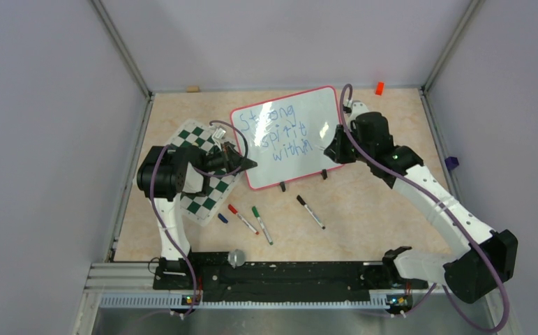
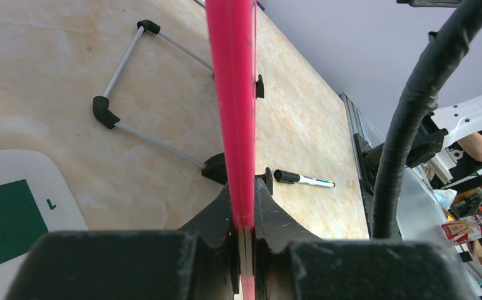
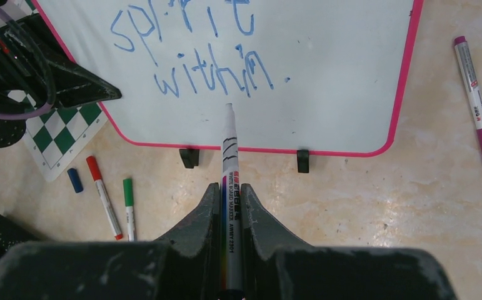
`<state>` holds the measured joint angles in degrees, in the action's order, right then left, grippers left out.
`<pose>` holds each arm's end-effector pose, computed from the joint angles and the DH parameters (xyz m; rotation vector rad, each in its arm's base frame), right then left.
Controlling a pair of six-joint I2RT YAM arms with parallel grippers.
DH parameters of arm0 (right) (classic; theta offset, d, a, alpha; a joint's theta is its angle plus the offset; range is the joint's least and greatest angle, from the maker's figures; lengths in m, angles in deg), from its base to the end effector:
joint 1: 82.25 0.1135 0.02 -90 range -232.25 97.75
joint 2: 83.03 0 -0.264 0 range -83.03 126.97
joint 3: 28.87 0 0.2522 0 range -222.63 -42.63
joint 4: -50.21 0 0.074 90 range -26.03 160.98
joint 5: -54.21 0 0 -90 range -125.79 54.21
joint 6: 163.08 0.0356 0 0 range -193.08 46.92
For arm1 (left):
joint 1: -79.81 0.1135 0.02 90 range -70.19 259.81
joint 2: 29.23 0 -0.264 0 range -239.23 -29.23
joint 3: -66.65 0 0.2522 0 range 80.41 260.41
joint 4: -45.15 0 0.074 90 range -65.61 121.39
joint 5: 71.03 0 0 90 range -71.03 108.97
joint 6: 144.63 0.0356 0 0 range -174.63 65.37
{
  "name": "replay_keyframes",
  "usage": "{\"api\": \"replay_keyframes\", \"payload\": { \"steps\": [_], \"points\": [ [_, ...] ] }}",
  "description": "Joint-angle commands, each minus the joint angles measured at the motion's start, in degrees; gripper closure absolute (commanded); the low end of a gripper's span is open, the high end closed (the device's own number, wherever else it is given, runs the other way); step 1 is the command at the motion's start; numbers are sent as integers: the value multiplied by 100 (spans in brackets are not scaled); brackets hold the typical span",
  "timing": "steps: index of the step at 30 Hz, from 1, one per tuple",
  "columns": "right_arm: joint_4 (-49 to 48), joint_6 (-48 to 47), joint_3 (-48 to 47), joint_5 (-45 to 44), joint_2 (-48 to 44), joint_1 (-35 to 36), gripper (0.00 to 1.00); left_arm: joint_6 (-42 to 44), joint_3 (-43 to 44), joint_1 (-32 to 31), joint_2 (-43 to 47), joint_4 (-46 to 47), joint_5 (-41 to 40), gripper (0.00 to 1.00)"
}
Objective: Write a sentence on the whiteboard
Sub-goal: Place the whiteboard marker at the center of the board.
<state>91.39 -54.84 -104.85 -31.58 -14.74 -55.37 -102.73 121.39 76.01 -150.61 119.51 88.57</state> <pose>0.2339 0.1215 0.3321 -0.2092 2.1923 0.5287 0.3401 -0.0560 0.1190 0.4937 1.6822 -1.5446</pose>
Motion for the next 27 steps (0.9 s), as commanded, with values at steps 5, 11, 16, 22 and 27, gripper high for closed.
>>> {"api": "replay_keyframes", "payload": {
  "steps": [5, 11, 16, 22, 27],
  "points": [
    [-129, 94, -105, 338, -266, 5, 100, 398, -30, 165, 58, 470, -400, 100],
    [-164, 137, 198, 932, -238, 493, 100, 398, -30, 165, 58, 470, -400, 100],
    [-98, 600, 206, 615, -116, 1188, 100, 398, -30, 165, 58, 470, -400, 100],
    [78, 1036, 18, 31, 162, 1990, 100, 398, -30, 165, 58, 470, -400, 100],
    [-803, 1795, 952, 279, -100, 1979, 100, 398, -30, 165, 58, 470, -400, 100]
  ]
}}
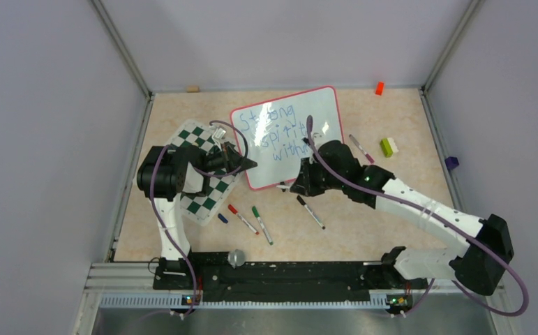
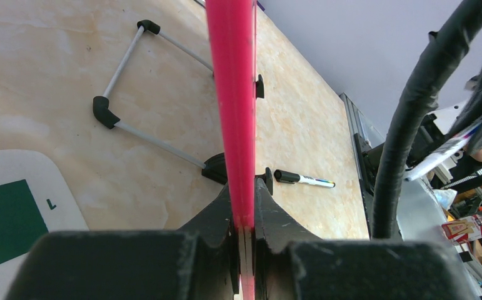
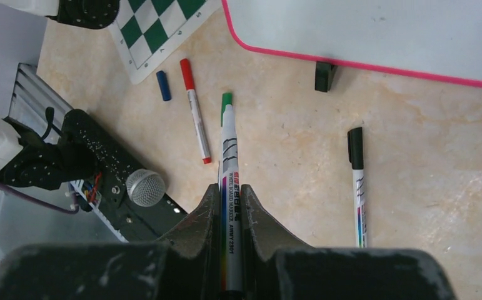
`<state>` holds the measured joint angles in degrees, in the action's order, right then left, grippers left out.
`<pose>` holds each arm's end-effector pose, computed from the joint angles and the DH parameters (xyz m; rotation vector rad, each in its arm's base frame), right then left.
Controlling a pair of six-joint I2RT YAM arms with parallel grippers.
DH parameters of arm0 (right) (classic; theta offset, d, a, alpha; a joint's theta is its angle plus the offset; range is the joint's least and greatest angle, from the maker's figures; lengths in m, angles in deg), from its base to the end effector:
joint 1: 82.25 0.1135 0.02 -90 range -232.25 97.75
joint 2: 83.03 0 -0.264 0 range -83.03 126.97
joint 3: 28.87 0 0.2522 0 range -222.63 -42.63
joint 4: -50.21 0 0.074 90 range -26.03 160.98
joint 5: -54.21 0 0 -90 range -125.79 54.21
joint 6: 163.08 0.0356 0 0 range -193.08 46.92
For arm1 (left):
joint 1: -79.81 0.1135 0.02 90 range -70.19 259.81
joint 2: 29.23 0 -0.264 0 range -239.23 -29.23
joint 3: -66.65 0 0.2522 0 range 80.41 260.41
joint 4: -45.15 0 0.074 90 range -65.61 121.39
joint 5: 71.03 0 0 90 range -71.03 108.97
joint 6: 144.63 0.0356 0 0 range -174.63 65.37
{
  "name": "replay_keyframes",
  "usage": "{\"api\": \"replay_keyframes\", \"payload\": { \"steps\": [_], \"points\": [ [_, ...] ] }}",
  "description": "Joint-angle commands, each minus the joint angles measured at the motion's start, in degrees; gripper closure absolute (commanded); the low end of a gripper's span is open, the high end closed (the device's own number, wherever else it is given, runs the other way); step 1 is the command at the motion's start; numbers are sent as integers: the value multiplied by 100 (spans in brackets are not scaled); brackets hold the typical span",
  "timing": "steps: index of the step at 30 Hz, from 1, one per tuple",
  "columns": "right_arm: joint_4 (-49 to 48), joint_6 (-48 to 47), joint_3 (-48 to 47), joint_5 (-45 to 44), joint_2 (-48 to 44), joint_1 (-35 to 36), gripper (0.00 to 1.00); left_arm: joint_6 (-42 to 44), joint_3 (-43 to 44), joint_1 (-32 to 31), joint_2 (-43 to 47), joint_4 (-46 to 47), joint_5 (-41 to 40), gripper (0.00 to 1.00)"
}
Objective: Write a sentence on the whiteboard
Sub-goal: Place the whiteboard marker at the center of the board.
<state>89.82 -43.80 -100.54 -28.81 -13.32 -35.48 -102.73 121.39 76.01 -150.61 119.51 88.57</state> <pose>0.1798 0.1976 0.3030 -0.4292 2.3241 0.8288 0.3401 -0.0560 0.1190 0.4937 1.6822 -1.5446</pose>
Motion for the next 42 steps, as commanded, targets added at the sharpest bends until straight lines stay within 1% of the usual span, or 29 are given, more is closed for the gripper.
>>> {"api": "replay_keyframes", "payload": {
  "steps": [1, 4, 6, 9, 12, 16, 18, 24, 25, 27, 31, 32, 34, 35, 36, 38, 39, 42],
  "points": [
    [-944, 764, 767, 216, -300, -42, 100, 398, -30, 165, 58, 470, -400, 100],
    [-1785, 1177, 1516, 788, -408, -221, 100, 398, -30, 165, 58, 470, -400, 100],
    [-2744, 1585, 2136, 1162, -511, -411, 100, 398, -30, 165, 58, 470, -400, 100],
    [-3917, 2081, 2892, 1359, -591, -571, 100, 398, -30, 165, 58, 470, -400, 100],
    [-4710, 2288, 3284, 1439, -394, -582, 100, 398, -30, 165, 58, 470, -400, 100],
    [-5879, 2633, 3671, 1669, 182, -573, 100, 398, -30, 165, 58, 470, -400, 100],
    [-6120, 2653, 3689, 1673, 415, -580, 100, 398, -30, 165, 58, 470, -400, 100],
    [-6327, 2586, 3530, 1340, 956, -578, 100, 398, -30, 165, 58, 470, -400, 100],
    [-6368, 2603, 3511, 1288, 1013, -579, 98, 398, -30, 165, 58, 470, -400, 100],
    [-6409, 2647, 3528, 1133, 1062, -579, 78, 398, -30, 165, 58, 470, -400, 100],
    [-6306, 2582, 3520, 1049, 1070, -575, 47, 398, -30, 165, 58, 470, -400, 100],
    [-6223, 2537, 3471, 1063, 1064, -580, 37, 398, -30, 165, 58, 470, -400, 100],
    [-6014, 2451, 3393, 1077, 1017, -584, 14, 398, -30, 165, 58, 470, -400, 100],
    [-5876, 2406, 3346, 1058, 952, -594, 8, 398, -30, 165, 58, 470, -400, 100],
    [-5736, 2365, 3296, 1035, 856, -612, 5, 398, -30, 165, 58, 470, -400, 100],
    [-5222, 2202, 3181, 919, 577, -672, 2, 398, -30, 165, 58, 470, -400, 100],
    [-4826, 2098, 3077, 794, 397, -707, 1, 398, -30, 165, 58, 470, -400, 100],
    [-3130, 1615, 2564, 274, -87, -883, 1, 398, -30, 165, 58, 470, -400, 100]
  ]
}}
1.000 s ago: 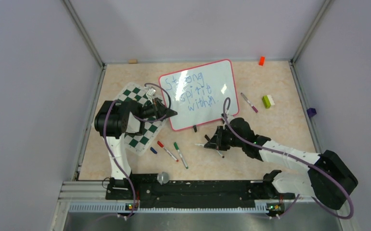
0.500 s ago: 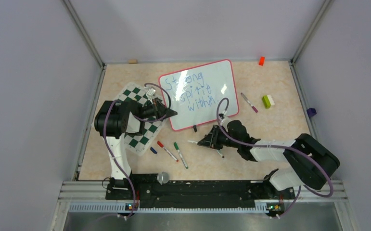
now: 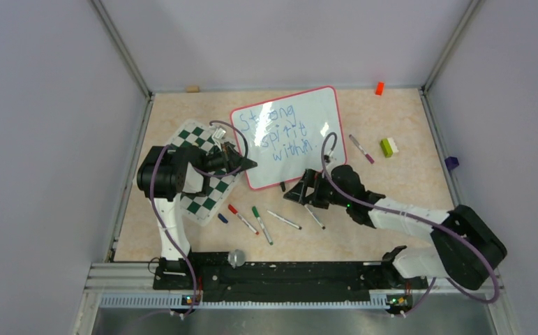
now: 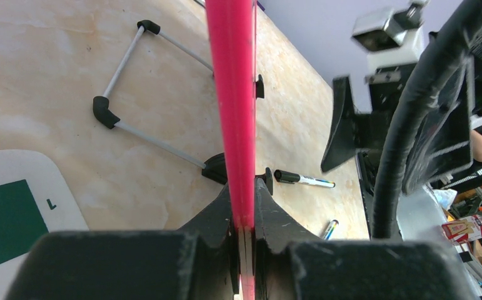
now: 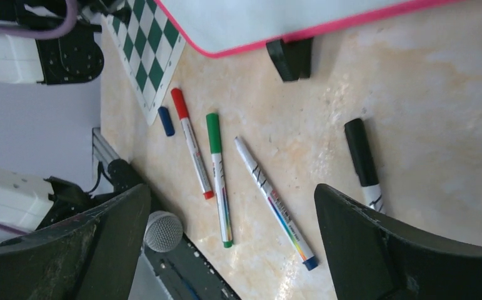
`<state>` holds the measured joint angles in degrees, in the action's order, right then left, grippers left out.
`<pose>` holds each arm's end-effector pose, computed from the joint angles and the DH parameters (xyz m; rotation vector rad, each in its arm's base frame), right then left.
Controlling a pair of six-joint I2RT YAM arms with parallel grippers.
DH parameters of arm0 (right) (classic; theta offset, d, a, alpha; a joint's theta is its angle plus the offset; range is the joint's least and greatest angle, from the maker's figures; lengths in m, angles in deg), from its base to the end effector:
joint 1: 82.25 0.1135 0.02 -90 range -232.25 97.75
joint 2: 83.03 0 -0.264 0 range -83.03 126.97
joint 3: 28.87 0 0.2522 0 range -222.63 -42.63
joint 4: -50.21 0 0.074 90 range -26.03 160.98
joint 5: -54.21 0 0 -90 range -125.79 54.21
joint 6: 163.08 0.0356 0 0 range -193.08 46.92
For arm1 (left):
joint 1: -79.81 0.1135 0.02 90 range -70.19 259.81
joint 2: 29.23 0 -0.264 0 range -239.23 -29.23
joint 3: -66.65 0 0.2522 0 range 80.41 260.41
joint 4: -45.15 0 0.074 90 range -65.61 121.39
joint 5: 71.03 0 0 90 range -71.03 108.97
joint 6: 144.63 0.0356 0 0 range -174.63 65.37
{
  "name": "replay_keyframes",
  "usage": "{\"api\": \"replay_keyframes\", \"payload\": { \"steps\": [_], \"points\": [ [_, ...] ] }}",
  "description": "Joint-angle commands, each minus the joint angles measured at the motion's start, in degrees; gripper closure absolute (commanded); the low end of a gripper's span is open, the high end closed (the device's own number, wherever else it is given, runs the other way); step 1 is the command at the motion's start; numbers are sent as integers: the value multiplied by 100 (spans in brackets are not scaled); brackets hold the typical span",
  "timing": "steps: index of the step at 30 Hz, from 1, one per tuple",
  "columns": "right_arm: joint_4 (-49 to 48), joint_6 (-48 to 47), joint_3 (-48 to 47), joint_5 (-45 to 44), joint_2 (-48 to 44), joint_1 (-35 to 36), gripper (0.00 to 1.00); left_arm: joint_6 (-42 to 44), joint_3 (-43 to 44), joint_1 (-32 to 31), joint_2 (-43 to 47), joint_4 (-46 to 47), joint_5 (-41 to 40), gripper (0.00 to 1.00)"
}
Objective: Write a sentence on the whiteboard
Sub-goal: Place the whiteboard marker at the center of the board.
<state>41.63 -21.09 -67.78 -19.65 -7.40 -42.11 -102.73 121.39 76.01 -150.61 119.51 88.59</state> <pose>0.1863 0.1700 0.1674 0.0429 2.3009 1.2150 0.3401 -0.0560 0.1190 0.4940 1.6822 -1.5448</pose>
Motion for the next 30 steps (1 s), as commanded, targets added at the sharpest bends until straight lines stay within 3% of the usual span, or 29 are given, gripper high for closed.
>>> {"api": "replay_keyframes", "payload": {
  "steps": [1, 6, 10, 18, 30],
  "points": [
    [2105, -835, -821, -836, -861, -267, 1, 398, -30, 165, 58, 470, -402, 100],
    [3885, -1498, -1341, -1557, -1497, -510, 1, 398, -30, 165, 58, 470, -402, 100],
    [4631, -1749, -1402, -2327, -1993, -654, 1, 398, -30, 165, 58, 470, -402, 100],
    [4660, -1988, -1191, -1894, -2333, -2004, 1, 398, -30, 165, 58, 470, -402, 100],
    [4562, -2073, -1225, -1859, -2251, -2278, 1, 398, -30, 165, 58, 470, -402, 100]
  ]
}}
